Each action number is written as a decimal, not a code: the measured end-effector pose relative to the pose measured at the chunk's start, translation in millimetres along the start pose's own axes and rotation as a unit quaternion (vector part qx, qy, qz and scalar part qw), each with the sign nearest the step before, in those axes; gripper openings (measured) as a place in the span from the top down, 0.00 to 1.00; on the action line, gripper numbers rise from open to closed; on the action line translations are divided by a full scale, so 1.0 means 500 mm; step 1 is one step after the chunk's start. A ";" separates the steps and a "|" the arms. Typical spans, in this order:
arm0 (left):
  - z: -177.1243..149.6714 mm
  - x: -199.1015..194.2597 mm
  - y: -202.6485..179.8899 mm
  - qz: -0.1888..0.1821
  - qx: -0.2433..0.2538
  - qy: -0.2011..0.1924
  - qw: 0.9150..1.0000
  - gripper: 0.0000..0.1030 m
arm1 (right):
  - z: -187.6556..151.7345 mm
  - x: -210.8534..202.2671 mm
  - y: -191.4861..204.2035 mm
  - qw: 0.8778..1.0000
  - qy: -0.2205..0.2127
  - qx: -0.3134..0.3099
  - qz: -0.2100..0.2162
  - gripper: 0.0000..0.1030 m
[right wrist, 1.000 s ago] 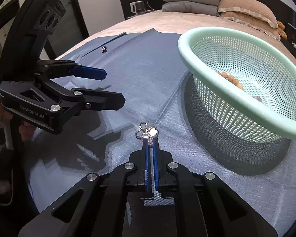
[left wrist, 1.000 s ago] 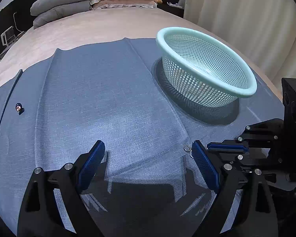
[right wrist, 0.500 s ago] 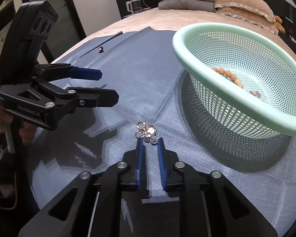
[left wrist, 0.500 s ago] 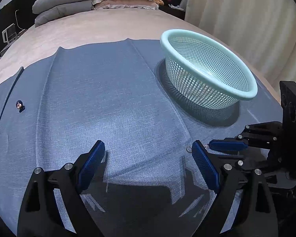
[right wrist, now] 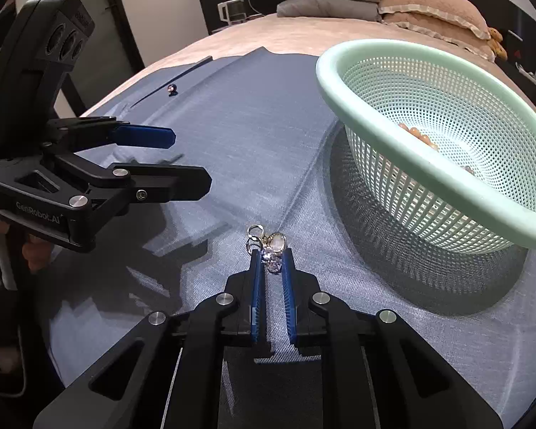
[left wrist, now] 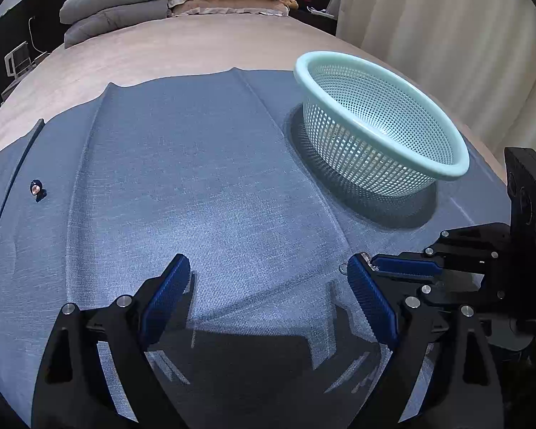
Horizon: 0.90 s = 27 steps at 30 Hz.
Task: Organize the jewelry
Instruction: 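Grasp a silver earring with the right tool while the left tool grasps a hoop earring, then carry both earrings over the green colander and open both tools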
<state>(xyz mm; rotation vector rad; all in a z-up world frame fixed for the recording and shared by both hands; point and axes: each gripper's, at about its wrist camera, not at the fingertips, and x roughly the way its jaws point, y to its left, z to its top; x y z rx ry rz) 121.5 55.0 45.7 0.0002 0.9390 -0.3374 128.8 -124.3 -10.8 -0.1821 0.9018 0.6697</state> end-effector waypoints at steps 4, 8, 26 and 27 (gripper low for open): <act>-0.003 0.004 -0.018 -0.015 0.011 -0.001 1.000 0.15 | -0.004 -0.011 -0.004 1.000 0.005 -0.011 -0.004 0.90; -0.010 0.021 -0.047 -0.029 0.038 0.005 0.999 0.15 | -0.011 -0.020 -0.016 1.000 0.009 -0.016 -0.010 0.90; -0.024 0.067 -0.122 -0.008 0.132 0.015 0.991 0.91 | -0.013 -0.042 -0.073 0.999 0.007 0.007 -0.047 0.90; -0.022 0.064 -0.118 -0.021 0.123 0.020 0.992 0.91 | -0.015 -0.046 -0.073 0.999 0.006 0.007 -0.048 0.90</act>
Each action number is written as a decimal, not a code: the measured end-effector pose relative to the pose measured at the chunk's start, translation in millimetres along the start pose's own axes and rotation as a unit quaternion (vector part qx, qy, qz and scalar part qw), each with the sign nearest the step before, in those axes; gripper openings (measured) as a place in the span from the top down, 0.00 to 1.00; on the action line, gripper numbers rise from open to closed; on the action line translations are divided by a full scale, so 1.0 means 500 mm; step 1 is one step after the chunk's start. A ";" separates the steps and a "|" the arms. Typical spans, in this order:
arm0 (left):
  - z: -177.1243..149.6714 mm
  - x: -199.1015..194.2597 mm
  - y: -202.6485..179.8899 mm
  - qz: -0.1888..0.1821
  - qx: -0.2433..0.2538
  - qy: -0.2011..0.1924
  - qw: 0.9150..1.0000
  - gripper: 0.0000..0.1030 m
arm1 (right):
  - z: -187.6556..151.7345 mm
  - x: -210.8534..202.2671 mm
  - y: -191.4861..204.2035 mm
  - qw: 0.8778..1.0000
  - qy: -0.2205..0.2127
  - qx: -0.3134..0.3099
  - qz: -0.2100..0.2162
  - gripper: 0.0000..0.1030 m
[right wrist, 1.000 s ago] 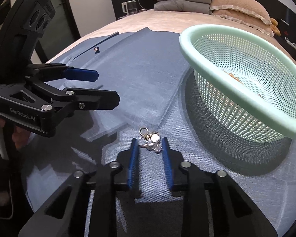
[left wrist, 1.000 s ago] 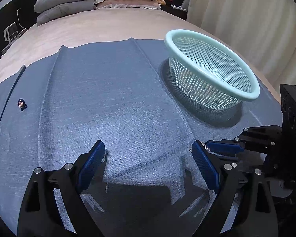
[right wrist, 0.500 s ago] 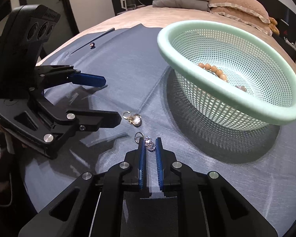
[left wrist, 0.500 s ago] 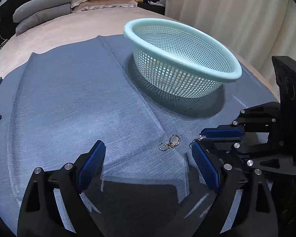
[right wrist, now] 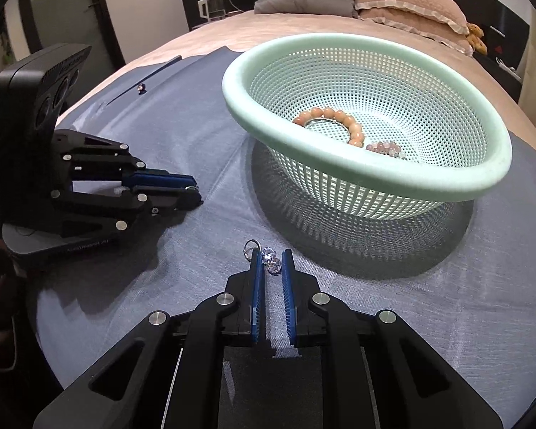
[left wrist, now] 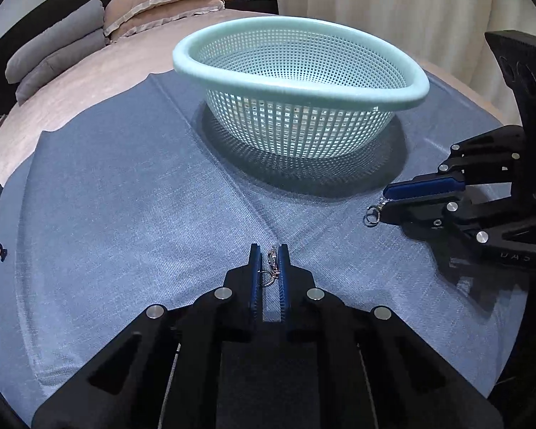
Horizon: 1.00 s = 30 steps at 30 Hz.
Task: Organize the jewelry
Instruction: 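Carry both earrings over the green colander and open both tools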
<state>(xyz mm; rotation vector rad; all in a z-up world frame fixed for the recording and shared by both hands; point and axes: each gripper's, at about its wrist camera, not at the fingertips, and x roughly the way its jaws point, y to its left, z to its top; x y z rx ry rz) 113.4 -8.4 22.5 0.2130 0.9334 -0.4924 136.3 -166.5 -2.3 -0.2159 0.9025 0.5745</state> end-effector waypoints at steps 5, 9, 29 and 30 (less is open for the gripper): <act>0.001 -0.024 0.005 -0.028 -0.013 0.008 0.999 0.91 | 0.007 -0.027 -0.001 1.000 -0.014 0.000 0.008 0.90; 0.006 -0.060 0.010 -0.061 -0.017 -0.002 0.998 0.91 | 0.009 -0.079 0.010 0.999 -0.044 0.001 0.027 0.90; 0.172 -0.169 0.001 -0.066 0.033 -0.095 0.993 0.91 | 0.062 -0.187 -0.094 0.981 -0.171 0.090 -0.019 0.90; 0.187 -0.160 -0.003 -0.068 0.036 -0.096 0.992 0.91 | 0.062 -0.180 -0.101 0.981 -0.168 0.095 -0.022 0.90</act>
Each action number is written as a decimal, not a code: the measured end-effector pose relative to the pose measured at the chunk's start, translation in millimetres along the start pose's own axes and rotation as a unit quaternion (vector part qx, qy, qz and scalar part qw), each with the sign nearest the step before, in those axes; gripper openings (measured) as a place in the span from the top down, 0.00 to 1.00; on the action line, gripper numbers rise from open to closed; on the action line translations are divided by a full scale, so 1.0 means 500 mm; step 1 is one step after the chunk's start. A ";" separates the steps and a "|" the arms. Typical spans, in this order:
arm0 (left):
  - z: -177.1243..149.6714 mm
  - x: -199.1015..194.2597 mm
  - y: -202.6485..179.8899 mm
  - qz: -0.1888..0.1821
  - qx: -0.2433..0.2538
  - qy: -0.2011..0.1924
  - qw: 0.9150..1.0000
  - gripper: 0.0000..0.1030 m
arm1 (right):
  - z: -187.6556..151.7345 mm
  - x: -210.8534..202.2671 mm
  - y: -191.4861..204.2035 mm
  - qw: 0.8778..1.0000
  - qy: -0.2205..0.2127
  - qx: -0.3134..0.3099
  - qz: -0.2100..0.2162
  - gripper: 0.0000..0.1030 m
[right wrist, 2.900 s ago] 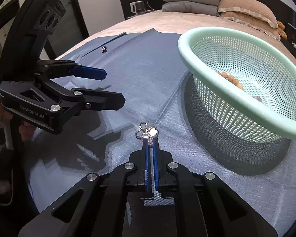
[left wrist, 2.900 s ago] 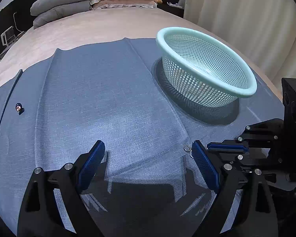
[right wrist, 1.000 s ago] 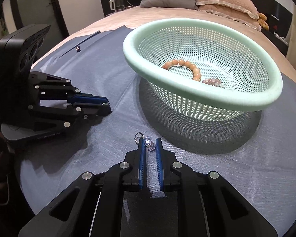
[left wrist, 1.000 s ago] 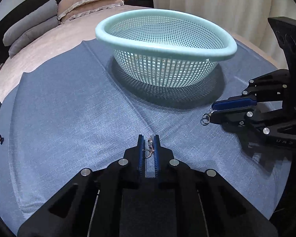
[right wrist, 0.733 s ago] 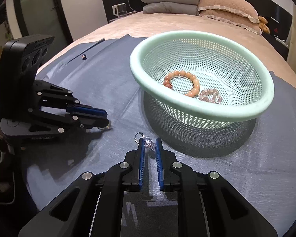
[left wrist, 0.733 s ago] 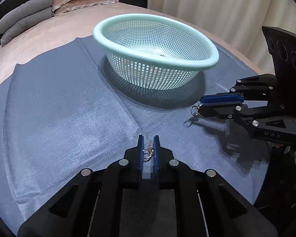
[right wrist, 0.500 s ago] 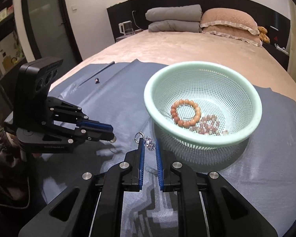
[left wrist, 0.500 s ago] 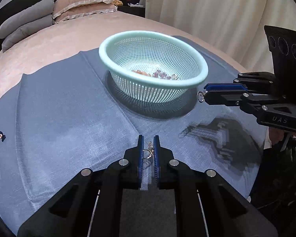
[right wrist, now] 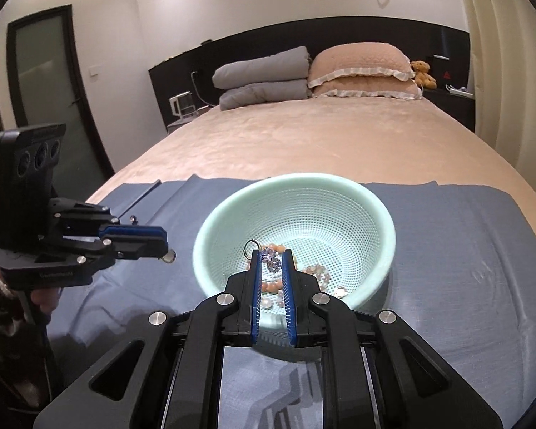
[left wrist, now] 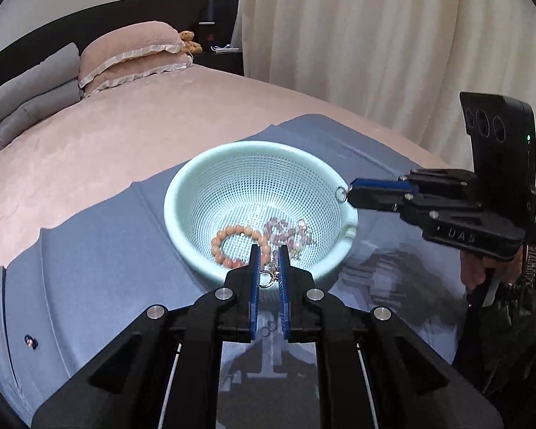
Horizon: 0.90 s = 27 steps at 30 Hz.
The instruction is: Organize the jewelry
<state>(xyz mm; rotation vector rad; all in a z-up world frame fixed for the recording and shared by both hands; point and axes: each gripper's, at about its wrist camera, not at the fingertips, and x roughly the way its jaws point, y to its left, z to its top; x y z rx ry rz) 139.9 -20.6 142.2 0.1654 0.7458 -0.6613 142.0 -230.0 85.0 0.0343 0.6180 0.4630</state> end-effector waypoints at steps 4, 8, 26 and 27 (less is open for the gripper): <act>0.028 0.046 -0.006 -0.003 0.006 0.002 1.000 0.91 | 0.002 0.028 -0.026 1.000 0.013 0.009 -0.014 0.90; 0.034 0.083 -0.009 -0.014 0.006 0.006 1.000 0.90 | 0.000 0.039 -0.038 1.000 0.017 0.016 -0.020 0.89; -0.012 0.058 0.088 0.038 -0.102 -0.026 0.994 0.19 | -0.010 0.005 -0.143 0.985 -0.046 0.154 -0.059 0.28; -0.020 0.060 0.102 0.040 -0.122 -0.023 0.992 0.15 | -0.013 0.010 -0.151 0.983 -0.043 0.167 -0.058 0.26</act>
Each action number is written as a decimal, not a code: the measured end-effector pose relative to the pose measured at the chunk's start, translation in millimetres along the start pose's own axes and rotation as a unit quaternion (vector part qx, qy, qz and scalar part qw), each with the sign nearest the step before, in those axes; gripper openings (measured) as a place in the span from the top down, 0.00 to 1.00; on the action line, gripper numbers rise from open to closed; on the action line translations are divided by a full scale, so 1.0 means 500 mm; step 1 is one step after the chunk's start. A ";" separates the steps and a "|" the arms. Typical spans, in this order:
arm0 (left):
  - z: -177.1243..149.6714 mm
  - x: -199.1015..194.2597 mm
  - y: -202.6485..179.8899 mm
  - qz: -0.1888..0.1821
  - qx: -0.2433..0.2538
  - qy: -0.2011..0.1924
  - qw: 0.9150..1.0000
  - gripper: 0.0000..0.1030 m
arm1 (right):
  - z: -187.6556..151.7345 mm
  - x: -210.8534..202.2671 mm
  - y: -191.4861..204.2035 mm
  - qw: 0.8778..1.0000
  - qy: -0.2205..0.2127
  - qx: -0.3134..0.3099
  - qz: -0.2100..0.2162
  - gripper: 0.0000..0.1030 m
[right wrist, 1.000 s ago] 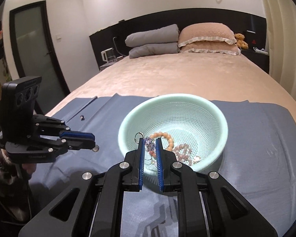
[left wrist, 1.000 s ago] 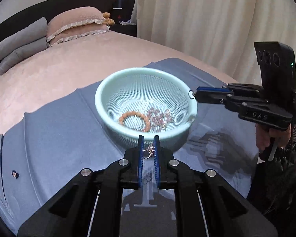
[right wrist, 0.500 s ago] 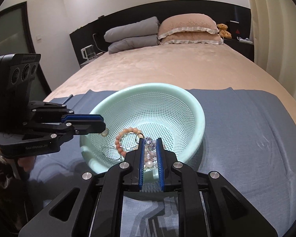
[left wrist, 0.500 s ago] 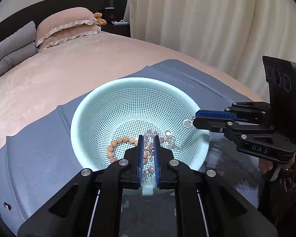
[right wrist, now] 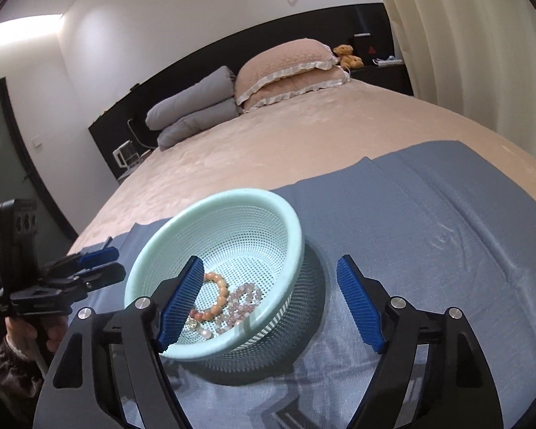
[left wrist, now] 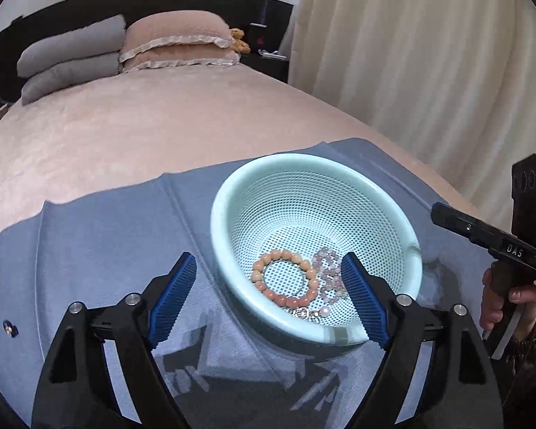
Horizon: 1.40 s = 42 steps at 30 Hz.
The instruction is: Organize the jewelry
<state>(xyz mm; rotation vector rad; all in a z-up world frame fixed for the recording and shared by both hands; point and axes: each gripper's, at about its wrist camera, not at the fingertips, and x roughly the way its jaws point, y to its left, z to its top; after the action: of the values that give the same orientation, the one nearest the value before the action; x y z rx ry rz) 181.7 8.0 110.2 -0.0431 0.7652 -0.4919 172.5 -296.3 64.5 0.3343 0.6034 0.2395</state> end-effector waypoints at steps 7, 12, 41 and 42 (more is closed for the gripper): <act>-0.025 0.050 0.049 0.015 -0.079 0.030 0.996 0.14 | -0.012 0.040 -0.031 0.998 0.029 0.047 -0.002 0.18; -0.023 0.069 0.033 0.010 -0.079 0.031 0.996 0.11 | -0.023 0.070 -0.032 0.995 0.063 0.074 0.032 0.18; -0.051 -0.097 -0.012 0.081 -0.068 0.064 0.992 0.73 | -0.057 -0.022 0.087 0.990 0.106 0.047 0.083 0.81; -0.059 -0.112 -0.013 0.086 -0.070 0.064 0.992 0.73 | -0.065 -0.027 0.096 0.989 0.109 0.045 0.086 0.81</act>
<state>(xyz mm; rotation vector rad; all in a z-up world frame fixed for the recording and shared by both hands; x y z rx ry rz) 124.9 31.0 126.8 -0.0755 0.9202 -0.2793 136.5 -248.9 64.2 0.4517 0.8030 0.4180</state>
